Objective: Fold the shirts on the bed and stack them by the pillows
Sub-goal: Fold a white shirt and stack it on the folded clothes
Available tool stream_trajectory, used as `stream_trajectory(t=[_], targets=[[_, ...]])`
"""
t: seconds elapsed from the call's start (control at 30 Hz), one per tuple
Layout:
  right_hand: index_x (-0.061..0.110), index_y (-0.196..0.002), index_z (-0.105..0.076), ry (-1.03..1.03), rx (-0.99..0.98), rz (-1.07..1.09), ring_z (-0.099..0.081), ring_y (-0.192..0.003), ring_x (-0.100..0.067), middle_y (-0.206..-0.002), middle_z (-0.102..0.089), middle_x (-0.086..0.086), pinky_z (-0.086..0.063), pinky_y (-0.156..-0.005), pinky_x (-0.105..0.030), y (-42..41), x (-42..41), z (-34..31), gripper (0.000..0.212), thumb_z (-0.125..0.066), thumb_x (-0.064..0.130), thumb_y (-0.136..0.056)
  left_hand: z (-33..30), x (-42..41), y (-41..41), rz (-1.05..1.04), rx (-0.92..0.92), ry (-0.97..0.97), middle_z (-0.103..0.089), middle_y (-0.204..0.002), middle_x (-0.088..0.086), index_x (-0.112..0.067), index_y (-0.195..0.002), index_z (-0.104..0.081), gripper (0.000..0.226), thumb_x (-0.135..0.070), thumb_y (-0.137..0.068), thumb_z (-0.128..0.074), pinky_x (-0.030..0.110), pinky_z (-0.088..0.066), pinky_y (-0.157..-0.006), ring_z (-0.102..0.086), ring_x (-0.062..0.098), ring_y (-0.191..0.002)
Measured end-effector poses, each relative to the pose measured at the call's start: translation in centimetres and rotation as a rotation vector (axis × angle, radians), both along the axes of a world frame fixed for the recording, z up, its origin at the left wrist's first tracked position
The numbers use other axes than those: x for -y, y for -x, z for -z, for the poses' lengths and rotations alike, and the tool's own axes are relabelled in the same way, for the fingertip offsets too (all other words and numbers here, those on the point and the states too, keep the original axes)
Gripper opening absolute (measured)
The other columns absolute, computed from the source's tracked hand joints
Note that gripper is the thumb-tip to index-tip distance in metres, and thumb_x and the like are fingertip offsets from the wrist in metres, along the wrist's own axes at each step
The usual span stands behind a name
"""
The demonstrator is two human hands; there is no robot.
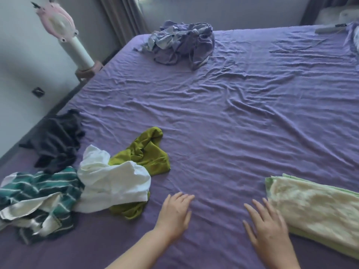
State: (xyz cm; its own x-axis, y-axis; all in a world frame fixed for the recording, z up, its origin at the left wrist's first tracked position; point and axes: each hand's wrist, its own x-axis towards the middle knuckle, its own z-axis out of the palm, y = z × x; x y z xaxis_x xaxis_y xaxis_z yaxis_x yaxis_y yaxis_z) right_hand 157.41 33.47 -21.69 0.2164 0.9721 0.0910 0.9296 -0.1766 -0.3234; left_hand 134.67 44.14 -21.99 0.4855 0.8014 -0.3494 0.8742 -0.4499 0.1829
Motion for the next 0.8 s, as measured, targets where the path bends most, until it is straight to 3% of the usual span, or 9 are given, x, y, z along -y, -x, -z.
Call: stream_trajectory(t=[0.23, 0.27, 0.33, 0.4, 0.47, 0.53, 0.63, 0.73, 0.8], targets=[[0.006, -0.091, -0.075, 0.138, -0.009, -0.129, -0.068, -0.091, -0.037, -0.095, -0.072, -0.013, -0.054, -0.069, -0.051, 12.6, -3.8, -0.1, 0.074, -0.012, 0.046, -0.098, -1.4, -2.7, 12.7, -0.094, 0.049, -0.057, -0.038, -0.144, -0.013, -0.028, -0.144, -0.03, 0.05, -0.03, -0.095, -0.039, 0.029, -0.014, -0.115, -0.024, 0.005, -0.137], [0.006, -0.092, -0.075, 0.181, -0.022, -0.135, -0.068, -0.093, -0.037, -0.095, -0.072, -0.013, -0.055, -0.07, -0.051, 14.4, -4.6, -0.4, 0.059, -0.027, 0.041, -0.097, -1.5, -3.2, 14.5, -0.115, 0.064, -0.063, -0.039, -0.144, -0.013, -0.028, -0.143, -0.032, 0.049, -0.03, -0.095, -0.04, 0.029, -0.015, -0.115, -0.025, 0.005, -0.136], [0.004, -0.094, -0.074, 0.174, -0.006, -0.142, -0.067, -0.095, -0.039, -0.096, -0.071, -0.014, -0.056, -0.07, -0.051, 18.1, -6.3, -0.8, 0.028, -0.07, 0.024, -0.074, -1.7, -4.2, 17.6, -0.156, 0.089, -0.081, -0.04, -0.143, -0.012, -0.027, -0.142, -0.033, 0.048, -0.028, -0.095, -0.041, 0.029, -0.015, -0.114, -0.025, 0.006, -0.136], [0.003, -0.095, -0.073, 0.203, -0.055, -0.218, -0.066, -0.095, -0.04, -0.097, -0.071, -0.016, -0.056, -0.07, -0.051, 21.5, -8.5, -0.9, 0.049, -0.09, 0.011, -0.05, -1.7, -5.5, 20.4, -0.19, 0.112, -0.113, -0.04, -0.143, -0.011, -0.027, -0.142, -0.034, 0.047, -0.027, -0.095, -0.041, 0.03, -0.015, -0.114, -0.026, 0.008, -0.137], [0.002, -0.098, -0.071, 0.151, -0.058, -0.26, -0.065, -0.097, -0.041, -0.099, -0.07, -0.017, -0.057, -0.073, -0.05, 24.5, -10.9, -1.5, 0.051, -0.09, 0.009, -0.05, -1.7, -7.2, 22.6, -0.217, 0.15, -0.152, -0.042, -0.142, -0.007, -0.025, -0.141, -0.037, 0.047, -0.025, -0.094, -0.044, 0.03, -0.017, -0.114, -0.028, 0.01, -0.136], [0.002, -0.107, -0.067, 0.119, -0.083, -0.268, -0.06, -0.108, -0.041, -0.11, -0.066, -0.017, -0.054, -0.083, -0.048, 26.9, -13.4, -1.7, 0.046, -0.083, 0.011, -0.065, -1.6, -9.2, 24.2, -0.237, 0.208, -0.192, -0.043, -0.142, -0.002, -0.022, -0.139, -0.041, 0.047, -0.023, -0.092, -0.047, 0.029, -0.018, -0.112, -0.029, 0.013, -0.137], [0.011, -0.132, -0.05, 0.14, -0.108, -0.212, -0.039, -0.131, -0.03, -0.136, -0.05, -0.007, -0.041, -0.101, -0.041, 29.5, -17.0, -1.8, 0.048, -0.062, 0.025, -0.087, -1.3, -12.1, 25.2, -0.263, 0.263, -0.231, -0.039, -0.145, 0.0, -0.021, -0.138, -0.042, 0.049, -0.023, -0.09, -0.05, 0.029, -0.019, -0.111, -0.029, 0.015, -0.136], [0.018, -0.141, -0.036, 0.163, -0.089, -0.139, -0.036, -0.129, -0.022, -0.139, -0.044, -0.001, -0.039, -0.098, -0.035, 31.4, -20.0, -1.5, 0.053, -0.051, 0.033, -0.092, -0.6, -14.2, 25.5, -0.278, 0.226, -0.222, -0.031, -0.15, 0.001, -0.022, -0.145, -0.027, 0.059, -0.027, -0.091, -0.05, 0.035, -0.015, -0.114, -0.023, 0.018, -0.139], [0.019, -0.141, -0.034, 0.196, -0.129, -0.064, -0.044, -0.121, -0.024, -0.133, -0.049, -0.003, -0.042, -0.093, -0.037, 32.5, -21.3, -1.4, 0.053, -0.049, 0.036, -0.093, -0.3, -14.8, 25.6, -0.281, 0.216, -0.217, -0.041, -0.142, 0.002, -0.021, -0.144, -0.03, 0.057, -0.026, -0.091, -0.05, 0.035, -0.017, -0.113, -0.032, 0.021, -0.134]])
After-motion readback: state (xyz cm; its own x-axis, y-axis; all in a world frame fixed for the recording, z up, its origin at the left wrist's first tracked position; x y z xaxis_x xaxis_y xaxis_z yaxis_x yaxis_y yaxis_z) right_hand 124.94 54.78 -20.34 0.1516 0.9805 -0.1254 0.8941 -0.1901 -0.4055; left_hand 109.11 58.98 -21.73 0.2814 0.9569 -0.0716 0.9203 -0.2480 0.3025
